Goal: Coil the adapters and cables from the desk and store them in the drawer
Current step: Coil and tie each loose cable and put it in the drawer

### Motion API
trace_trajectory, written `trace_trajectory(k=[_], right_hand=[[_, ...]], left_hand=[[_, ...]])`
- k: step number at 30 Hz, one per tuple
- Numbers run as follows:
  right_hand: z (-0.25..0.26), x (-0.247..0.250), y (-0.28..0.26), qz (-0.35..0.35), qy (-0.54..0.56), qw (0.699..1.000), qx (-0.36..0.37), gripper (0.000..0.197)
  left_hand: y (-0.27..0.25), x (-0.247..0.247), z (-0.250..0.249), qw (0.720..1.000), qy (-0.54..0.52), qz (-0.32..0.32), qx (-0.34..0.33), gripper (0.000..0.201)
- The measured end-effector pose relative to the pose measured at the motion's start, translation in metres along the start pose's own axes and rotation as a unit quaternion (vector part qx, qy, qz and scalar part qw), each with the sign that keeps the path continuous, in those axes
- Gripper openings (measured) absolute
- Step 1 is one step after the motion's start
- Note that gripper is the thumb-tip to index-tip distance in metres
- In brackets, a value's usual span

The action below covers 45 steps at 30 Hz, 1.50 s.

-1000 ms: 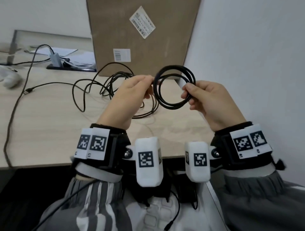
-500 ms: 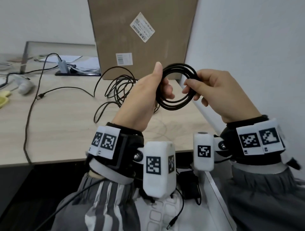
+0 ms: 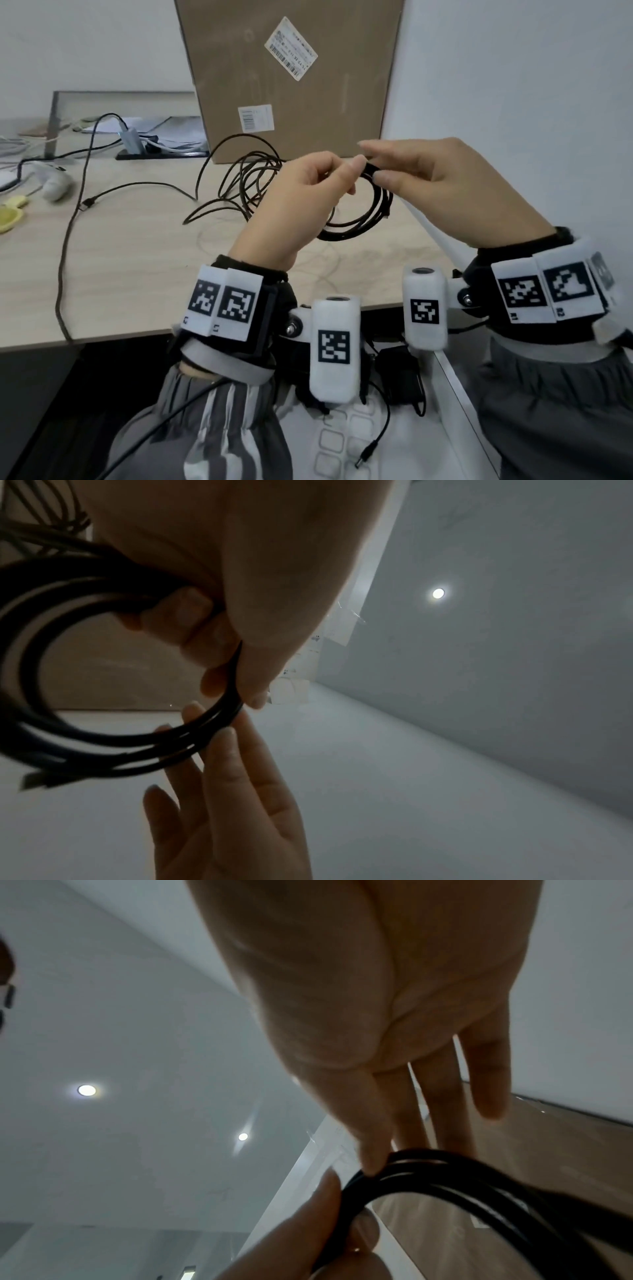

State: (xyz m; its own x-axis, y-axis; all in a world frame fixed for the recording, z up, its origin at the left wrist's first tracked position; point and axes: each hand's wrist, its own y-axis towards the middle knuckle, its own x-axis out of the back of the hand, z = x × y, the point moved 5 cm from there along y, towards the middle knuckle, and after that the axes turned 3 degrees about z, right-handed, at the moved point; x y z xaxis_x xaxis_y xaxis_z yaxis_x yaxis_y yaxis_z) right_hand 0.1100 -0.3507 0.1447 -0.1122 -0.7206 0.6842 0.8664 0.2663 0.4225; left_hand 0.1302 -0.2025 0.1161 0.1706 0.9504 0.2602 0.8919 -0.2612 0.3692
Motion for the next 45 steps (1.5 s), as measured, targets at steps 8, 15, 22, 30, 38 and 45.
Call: trace_trajectory(k=[8, 15, 22, 30, 38, 45], right_hand=[[0.008, -0.001, -0.002, -0.031, -0.068, 0.997, 0.004, 0.016], [-0.009, 0.024, -0.003, -0.235, 0.104, 0.966, -0.038, 0.021], [-0.011, 0.027, -0.005, -0.303, 0.215, 0.927, -0.048, 0.019], [-0.022, 0.028, -0.005, -0.297, 0.261, 0.916, -0.072, 0.021], [-0.024, 0.017, 0.000, -0.289, 0.205, 0.931, -0.084, 0.019], [-0.023, 0.015, -0.002, -0.312, 0.356, 0.876, -0.089, 0.015]], left_hand=[[-0.002, -0.007, 0.002, 0.999, 0.017, 0.024, -0.025, 0.030], [-0.003, -0.007, 0.015, 0.997, 0.028, 0.069, 0.015, 0.036], [-0.003, -0.001, 0.023, 0.975, 0.214, 0.051, 0.022, 0.035], [-0.001, 0.024, 0.009, 0.977, 0.103, -0.168, -0.084, 0.022], [-0.004, 0.037, 0.005, 0.969, 0.016, -0.221, -0.108, 0.020], [-0.004, -0.010, 0.010, 0.996, 0.075, 0.046, -0.007, 0.042]])
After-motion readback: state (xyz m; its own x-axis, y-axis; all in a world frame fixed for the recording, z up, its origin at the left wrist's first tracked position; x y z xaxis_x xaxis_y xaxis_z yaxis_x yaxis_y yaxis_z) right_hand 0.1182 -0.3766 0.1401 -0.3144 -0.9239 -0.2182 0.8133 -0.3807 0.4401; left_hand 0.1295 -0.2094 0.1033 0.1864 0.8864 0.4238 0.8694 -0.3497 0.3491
